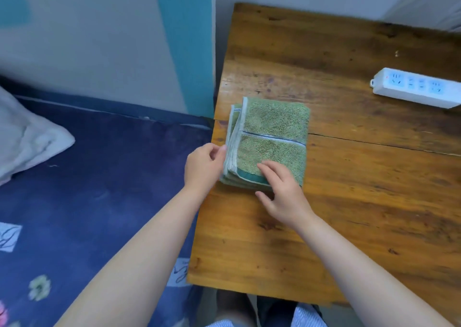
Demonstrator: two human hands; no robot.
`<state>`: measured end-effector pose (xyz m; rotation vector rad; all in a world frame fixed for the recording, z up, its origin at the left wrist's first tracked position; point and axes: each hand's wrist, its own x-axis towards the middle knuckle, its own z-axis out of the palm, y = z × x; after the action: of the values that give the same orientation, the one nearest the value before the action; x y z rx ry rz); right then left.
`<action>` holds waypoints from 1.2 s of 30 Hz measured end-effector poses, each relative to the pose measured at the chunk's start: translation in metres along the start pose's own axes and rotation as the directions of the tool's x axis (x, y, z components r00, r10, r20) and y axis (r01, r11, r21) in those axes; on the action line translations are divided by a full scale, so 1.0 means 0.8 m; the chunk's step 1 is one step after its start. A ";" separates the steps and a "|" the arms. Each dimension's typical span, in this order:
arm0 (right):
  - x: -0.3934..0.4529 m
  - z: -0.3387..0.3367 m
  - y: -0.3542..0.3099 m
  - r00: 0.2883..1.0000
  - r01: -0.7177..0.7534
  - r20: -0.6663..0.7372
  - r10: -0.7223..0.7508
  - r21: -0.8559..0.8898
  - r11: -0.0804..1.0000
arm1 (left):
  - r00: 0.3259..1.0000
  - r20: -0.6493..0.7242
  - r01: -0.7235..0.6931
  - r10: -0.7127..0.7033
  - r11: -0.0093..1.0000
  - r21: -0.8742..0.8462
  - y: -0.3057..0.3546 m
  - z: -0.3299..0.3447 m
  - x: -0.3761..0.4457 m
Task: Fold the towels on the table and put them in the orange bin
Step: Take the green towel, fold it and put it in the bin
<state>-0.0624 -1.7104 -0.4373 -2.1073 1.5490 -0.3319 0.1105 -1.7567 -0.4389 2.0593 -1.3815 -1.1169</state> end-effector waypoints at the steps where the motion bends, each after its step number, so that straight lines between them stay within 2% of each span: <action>1: -0.005 -0.003 0.007 1.000 0.016 -0.008 -0.017 -0.077 0.997 | 0.999 0.040 0.010 -0.013 0.997 0.071 0.009 0.006 0.001; 3: -0.008 -0.007 0.021 1.000 0.010 0.010 -0.009 -0.195 0.981 | 0.994 0.099 0.017 -0.046 0.961 0.277 0.024 0.020 0.002; 5: -0.008 -0.011 0.031 0.998 -0.036 0.038 0.046 -0.229 0.973 | 0.993 0.101 0.015 -0.056 0.927 0.374 0.032 0.029 0.002; 7: -0.007 -0.011 0.037 0.994 -0.060 0.072 0.079 -0.237 0.970 | 0.997 0.077 -0.003 -0.026 0.937 0.349 0.039 0.034 -0.001; 10: -0.006 -0.009 0.041 0.993 -0.039 0.093 0.066 -0.266 0.963 | 0.998 -0.008 -0.059 0.063 0.972 0.228 0.042 0.035 -0.015; 12: -0.006 -0.009 0.042 0.993 -0.015 0.108 0.047 -0.282 0.959 | 0.995 -0.072 -0.060 0.071 0.988 0.142 0.036 0.032 -0.026; 19: 0.000 -0.010 0.041 0.978 0.121 0.204 -0.048 -0.359 0.926 | 0.996 -0.071 0.062 -0.057 0.996 0.061 -0.001 0.035 -0.035; 22: 0.003 -0.017 0.042 0.959 0.087 0.282 0.000 -0.295 0.952 | 0.989 -0.047 0.143 -0.138 0.985 0.098 -0.004 0.037 -0.031; 23: 0.005 -0.022 0.040 0.965 0.083 0.262 -0.010 -0.271 0.959 | 0.989 -0.060 0.144 -0.137 0.980 0.138 -0.003 0.035 -0.028; 24: 0.009 -0.027 0.037 0.976 0.083 0.216 -0.031 -0.238 0.968 | 0.991 -0.082 0.124 -0.109 0.973 0.196 -0.002 0.033 -0.027; 26: 0.025 -0.039 0.040 0.998 0.063 0.017 -0.061 -0.154 0.986 | 0.993 -0.112 -0.006 0.046 0.943 0.334 0.005 0.030 -0.025; 27: 0.036 -0.045 0.042 0.994 0.025 -0.103 -0.036 -0.105 0.994 | 0.982 -0.096 -0.110 0.160 0.914 0.391 0.009 0.029 -0.027; 29: 0.078 -0.067 0.053 0.980 -0.084 -0.188 0.073 -0.054 0.995 | 0.932 -0.038 -0.306 0.360 0.840 0.447 0.027 0.035 -0.017; 30: 0.100 -0.076 0.062 0.980 -0.140 -0.147 0.131 -0.053 0.989 | 0.909 0.010 -0.374 0.417 0.804 0.463 0.038 0.041 -0.010; 32: 0.137 -0.087 0.080 0.985 -0.171 -0.012 0.171 -0.087 0.981 | 0.893 0.111 -0.431 0.436 0.758 0.489 0.058 0.055 0.008; 34: 0.157 -0.091 0.090 0.978 -0.165 0.104 0.180 -0.134 0.977 | 0.897 0.154 -0.431 0.414 0.747 0.506 0.069 0.067 0.031; 36: 0.170 -0.091 0.095 0.973 -0.184 0.122 0.197 -0.110 0.977 | 0.919 0.182 -0.390 0.351 0.735 0.554 0.069 0.076 0.053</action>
<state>-0.1150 -1.8736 -0.4288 -1.9879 1.7013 -0.0476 0.0383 -1.8129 -0.4524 1.9727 -2.2732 -0.6302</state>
